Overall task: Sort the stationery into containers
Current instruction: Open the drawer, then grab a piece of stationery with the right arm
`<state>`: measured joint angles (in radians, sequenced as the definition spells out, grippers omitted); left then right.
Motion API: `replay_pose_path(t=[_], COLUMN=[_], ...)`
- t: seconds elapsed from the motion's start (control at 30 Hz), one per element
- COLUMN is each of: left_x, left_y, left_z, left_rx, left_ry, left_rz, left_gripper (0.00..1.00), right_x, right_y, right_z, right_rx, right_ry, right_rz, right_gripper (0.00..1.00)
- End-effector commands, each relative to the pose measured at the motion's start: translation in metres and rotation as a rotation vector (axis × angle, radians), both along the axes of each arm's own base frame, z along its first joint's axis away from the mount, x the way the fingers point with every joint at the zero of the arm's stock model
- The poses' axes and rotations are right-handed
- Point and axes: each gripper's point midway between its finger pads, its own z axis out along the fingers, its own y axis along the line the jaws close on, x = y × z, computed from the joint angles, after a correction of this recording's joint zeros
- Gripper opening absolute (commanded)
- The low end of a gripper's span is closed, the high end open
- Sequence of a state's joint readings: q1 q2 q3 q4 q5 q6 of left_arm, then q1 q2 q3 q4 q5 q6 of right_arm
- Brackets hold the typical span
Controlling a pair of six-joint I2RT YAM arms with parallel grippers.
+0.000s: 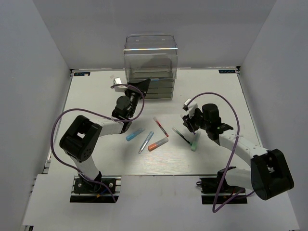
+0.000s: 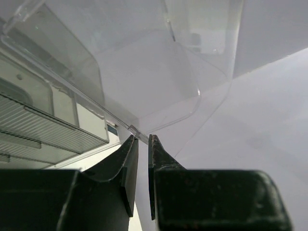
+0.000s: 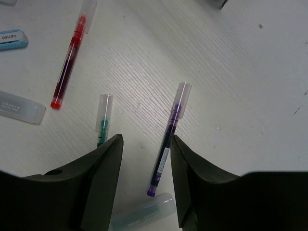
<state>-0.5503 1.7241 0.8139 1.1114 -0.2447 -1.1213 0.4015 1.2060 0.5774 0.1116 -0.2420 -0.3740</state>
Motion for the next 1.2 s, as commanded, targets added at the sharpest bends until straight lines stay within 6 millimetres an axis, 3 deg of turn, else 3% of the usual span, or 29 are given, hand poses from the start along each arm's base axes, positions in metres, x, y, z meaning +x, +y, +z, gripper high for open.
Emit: replay_pose_path(t=[0.0,0.43,0.63,0.87,1.03,1.17], left_x=[-0.014,-0.016,-0.018,-0.018,-0.019,-0.019], left_y=[0.004,0.005,0.006,0.009,0.009,0.009], left_z=[0.073,0.077,0.081,0.079,0.081,0.081], left_rx=[-0.073,-0.069,-0.074,-0.072,-0.072,-0.072], left_ry=[-0.162,-0.172,-0.180,-0.171,-0.171,-0.171], left_rz=[-0.011,-0.008,-0.008,0.001,0.001,0.001], left_gripper=[0.00,0.00,0.00,0.00,0.00,0.00], right_x=[0.008,0.026,0.036,0.034,0.037,0.028], right_y=[0.006,-0.008,-0.012,-0.013,-0.008,-0.001], right_z=[0.008,-0.020,-0.020,-0.032,-0.028,-0.026], right_rx=[0.017,-0.076,-0.109,-0.125,-0.110,-0.093], right_ry=[-0.011,0.074,0.081,0.141,0.144,0.176], right_rz=[0.008,-0.101,-0.137,-0.149,-0.139,-0.082], right_gripper=[0.50,0.50,0.52,0.54,0.56,0.56])
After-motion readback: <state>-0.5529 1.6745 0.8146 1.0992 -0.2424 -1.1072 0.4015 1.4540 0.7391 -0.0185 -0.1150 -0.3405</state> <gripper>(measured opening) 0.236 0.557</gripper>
